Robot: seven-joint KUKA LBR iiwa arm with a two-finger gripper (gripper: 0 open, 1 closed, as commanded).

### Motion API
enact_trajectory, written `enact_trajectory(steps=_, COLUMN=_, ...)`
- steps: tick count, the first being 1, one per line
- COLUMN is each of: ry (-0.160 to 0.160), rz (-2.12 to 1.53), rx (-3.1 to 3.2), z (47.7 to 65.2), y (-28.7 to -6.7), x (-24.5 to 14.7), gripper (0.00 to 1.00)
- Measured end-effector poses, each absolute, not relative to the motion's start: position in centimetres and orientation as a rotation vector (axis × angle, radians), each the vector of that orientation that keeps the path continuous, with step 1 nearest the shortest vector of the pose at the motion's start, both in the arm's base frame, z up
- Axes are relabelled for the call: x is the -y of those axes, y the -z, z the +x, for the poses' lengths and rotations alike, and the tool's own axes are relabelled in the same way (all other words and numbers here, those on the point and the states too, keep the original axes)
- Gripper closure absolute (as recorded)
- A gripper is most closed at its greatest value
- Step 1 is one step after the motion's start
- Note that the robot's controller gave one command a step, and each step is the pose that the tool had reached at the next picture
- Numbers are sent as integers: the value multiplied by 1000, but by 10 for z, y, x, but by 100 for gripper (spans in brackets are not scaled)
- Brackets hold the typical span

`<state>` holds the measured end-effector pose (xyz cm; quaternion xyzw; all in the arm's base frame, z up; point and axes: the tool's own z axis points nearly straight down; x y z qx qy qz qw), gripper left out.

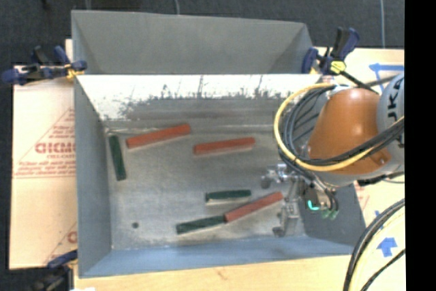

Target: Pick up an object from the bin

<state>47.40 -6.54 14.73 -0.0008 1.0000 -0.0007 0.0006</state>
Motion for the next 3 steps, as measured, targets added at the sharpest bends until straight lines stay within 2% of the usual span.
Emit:
enact_trajectory(steps=1, ry=2, rz=-3, rx=-3140, z=474, y=-147, x=65, gripper=0)
enact_trajectory(steps=2, ry=0, rz=85, rx=-3139, z=507, y=-77, x=54, gripper=100)
enact_trajectory(steps=3, ry=1, rz=83, rx=-3139, z=507, y=-77, x=54, gripper=100)
